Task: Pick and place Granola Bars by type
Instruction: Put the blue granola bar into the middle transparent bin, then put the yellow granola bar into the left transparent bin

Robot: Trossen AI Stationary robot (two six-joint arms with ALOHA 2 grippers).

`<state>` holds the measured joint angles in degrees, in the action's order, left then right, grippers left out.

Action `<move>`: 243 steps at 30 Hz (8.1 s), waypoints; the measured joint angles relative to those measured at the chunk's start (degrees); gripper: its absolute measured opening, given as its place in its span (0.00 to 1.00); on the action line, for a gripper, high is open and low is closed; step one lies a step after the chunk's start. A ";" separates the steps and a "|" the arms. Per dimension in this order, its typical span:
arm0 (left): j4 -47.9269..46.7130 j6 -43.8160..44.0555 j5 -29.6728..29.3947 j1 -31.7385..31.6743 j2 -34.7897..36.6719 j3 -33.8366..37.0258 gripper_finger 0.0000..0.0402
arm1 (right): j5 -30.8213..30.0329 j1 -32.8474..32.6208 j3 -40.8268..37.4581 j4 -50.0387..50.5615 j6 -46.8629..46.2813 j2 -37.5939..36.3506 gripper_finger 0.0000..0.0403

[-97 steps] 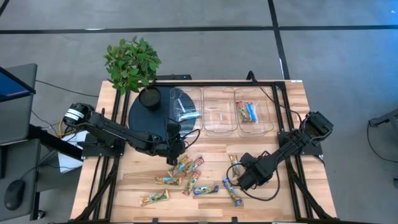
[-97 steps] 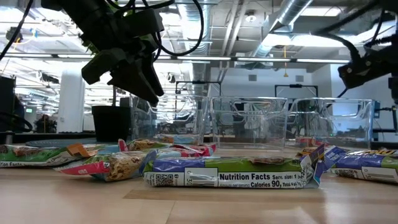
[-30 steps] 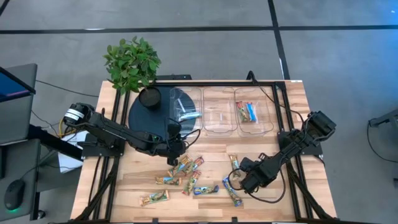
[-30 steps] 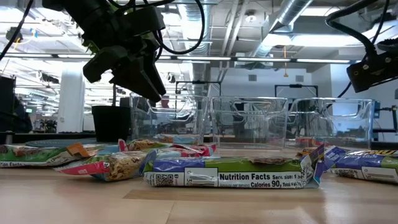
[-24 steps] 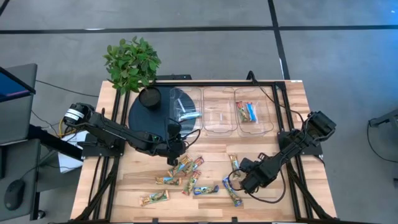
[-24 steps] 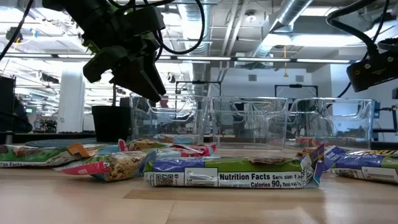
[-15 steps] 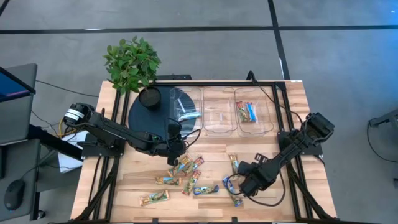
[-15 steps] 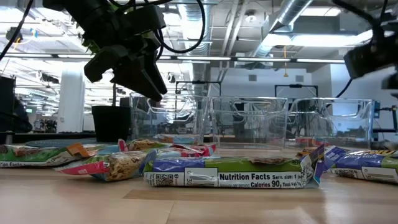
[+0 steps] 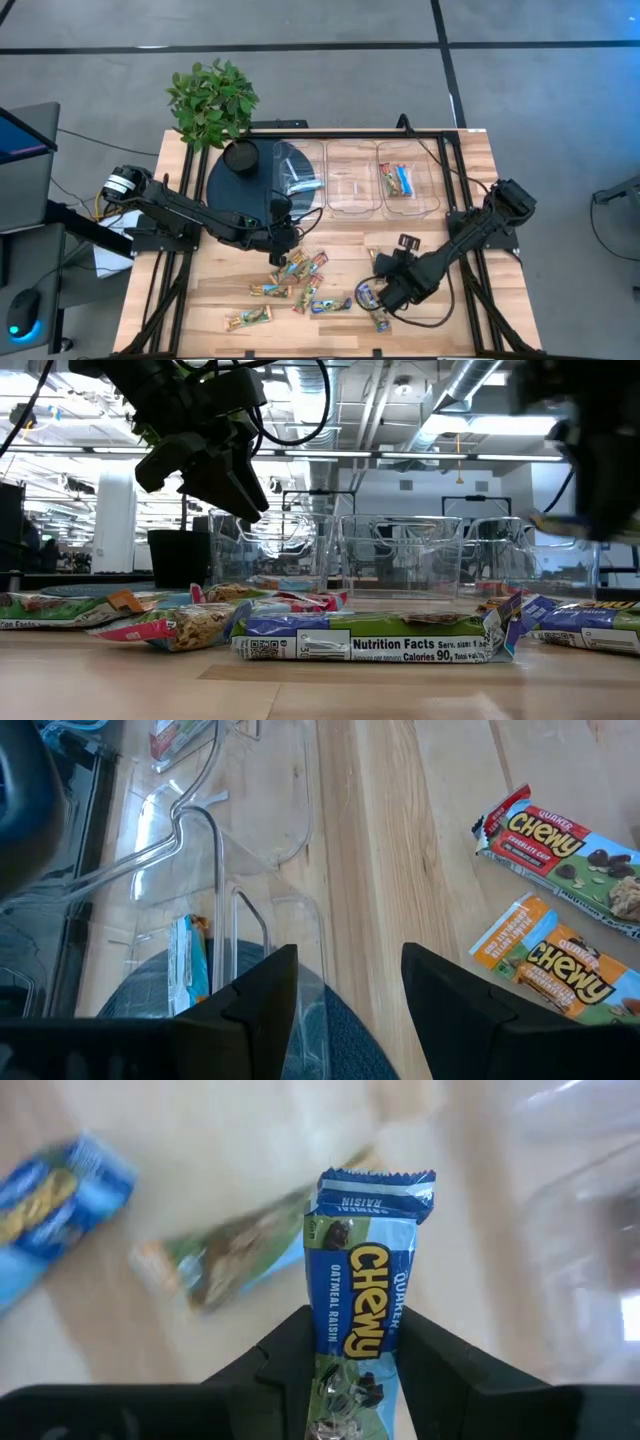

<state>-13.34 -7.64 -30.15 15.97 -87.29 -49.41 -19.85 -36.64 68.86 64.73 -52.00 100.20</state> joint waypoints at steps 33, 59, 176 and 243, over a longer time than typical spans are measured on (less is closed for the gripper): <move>-14.96 14.45 -0.11 0.41 0.00 0.02 0.44 | -6.79 47.40 17.19 -14.58 20.04 2.14 0.29; -17.84 20.79 -0.52 2.84 0.02 2.05 0.44 | 6.46 57.80 17.08 -18.24 20.13 17.77 0.29; -4.97 41.19 4.13 14.75 -12.22 -2.56 0.44 | -56.40 -22.45 9.49 21.52 -13.13 7.78 0.28; -6.45 30.78 22.87 1.81 -12.11 -0.59 0.34 | -50.71 -16.84 9.49 18.52 -13.01 7.78 0.28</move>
<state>-19.79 23.14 -7.28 17.78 -99.39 -50.00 -70.56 -53.47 78.35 83.24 -65.01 107.98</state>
